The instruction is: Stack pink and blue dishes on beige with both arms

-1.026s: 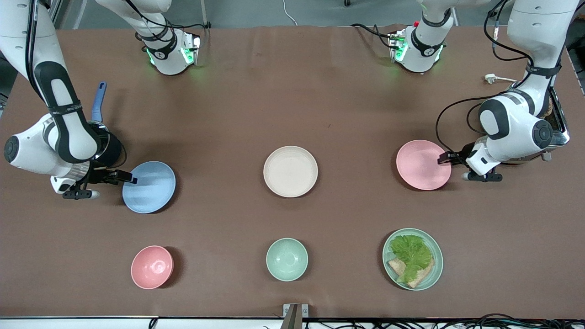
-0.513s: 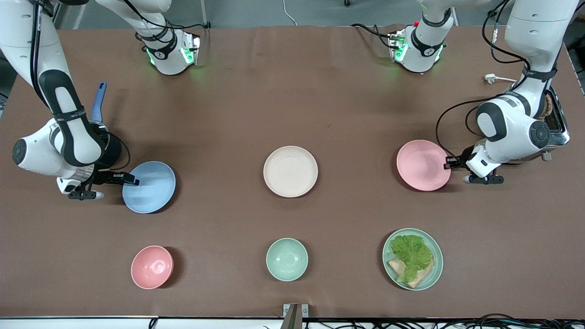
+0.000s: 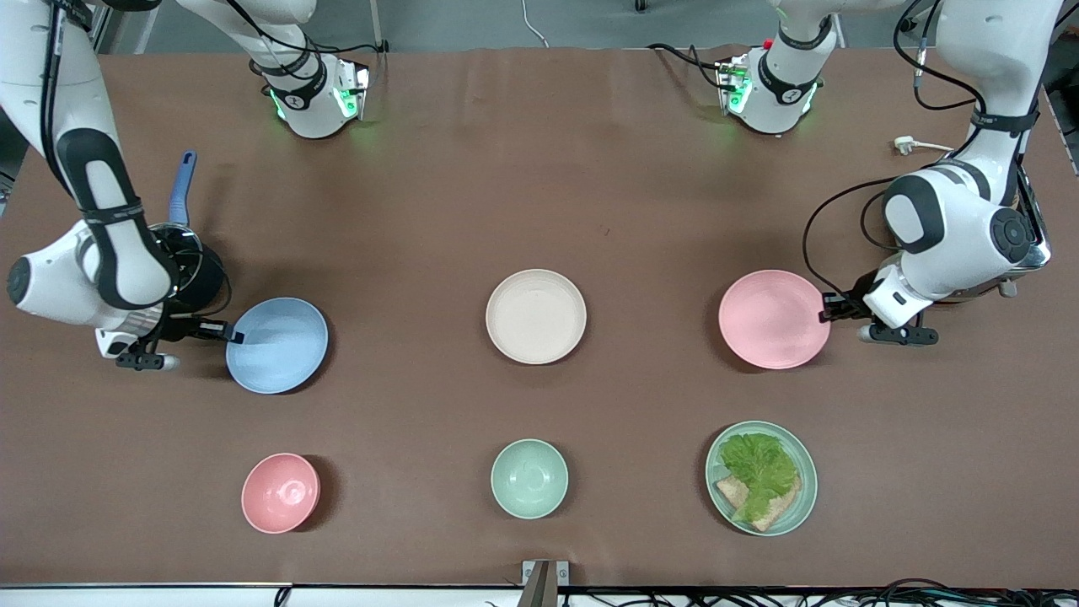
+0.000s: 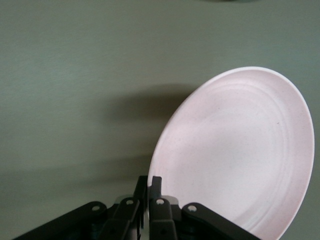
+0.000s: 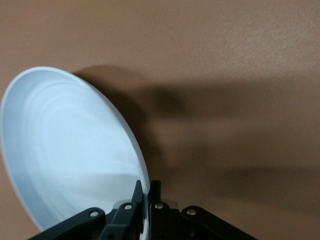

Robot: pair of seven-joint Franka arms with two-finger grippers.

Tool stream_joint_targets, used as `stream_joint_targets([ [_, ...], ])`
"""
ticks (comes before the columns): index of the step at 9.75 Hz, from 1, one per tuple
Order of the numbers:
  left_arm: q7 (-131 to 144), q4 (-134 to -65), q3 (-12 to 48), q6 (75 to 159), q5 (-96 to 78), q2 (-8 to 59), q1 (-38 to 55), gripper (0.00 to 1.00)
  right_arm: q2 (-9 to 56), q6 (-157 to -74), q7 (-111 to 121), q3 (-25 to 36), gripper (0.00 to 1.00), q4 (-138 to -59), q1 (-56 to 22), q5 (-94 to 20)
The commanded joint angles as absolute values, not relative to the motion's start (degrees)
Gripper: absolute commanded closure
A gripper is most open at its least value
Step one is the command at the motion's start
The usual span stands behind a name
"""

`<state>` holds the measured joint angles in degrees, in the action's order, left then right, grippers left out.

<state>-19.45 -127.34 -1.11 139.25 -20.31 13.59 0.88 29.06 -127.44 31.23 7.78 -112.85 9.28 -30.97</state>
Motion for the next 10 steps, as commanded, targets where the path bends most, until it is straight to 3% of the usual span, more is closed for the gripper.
stream_joint_targets([
  [1, -19.4, -128.1, 1.2, 138.7, -21.3, 13.4, 0.0, 1.0, 28.1, -121.7, 28.1, 9.8, 0.99, -109.4, 8.5, -31.3],
  [4, -0.2, -124.5, 15.6, 139.3, -20.8, 16.3, 0.2, 1.0, 20.8, -114.2, 16.1, 9.9, 0.99, -108.3, 7.3, -25.2],
  [7, 18.4, -119.5, 26.1, 143.2, -20.2, 21.3, 1.6, 1.0, 18.1, -99.1, 5.5, 9.4, 0.99, -98.2, 5.5, -23.3],
  [10, 38.9, -116.6, 31.3, 152.6, -6.8, 28.3, 4.5, 1.0, 14.0, -101.4, 2.0, 3.3, 0.99, -102.5, 3.9, -21.3],
])
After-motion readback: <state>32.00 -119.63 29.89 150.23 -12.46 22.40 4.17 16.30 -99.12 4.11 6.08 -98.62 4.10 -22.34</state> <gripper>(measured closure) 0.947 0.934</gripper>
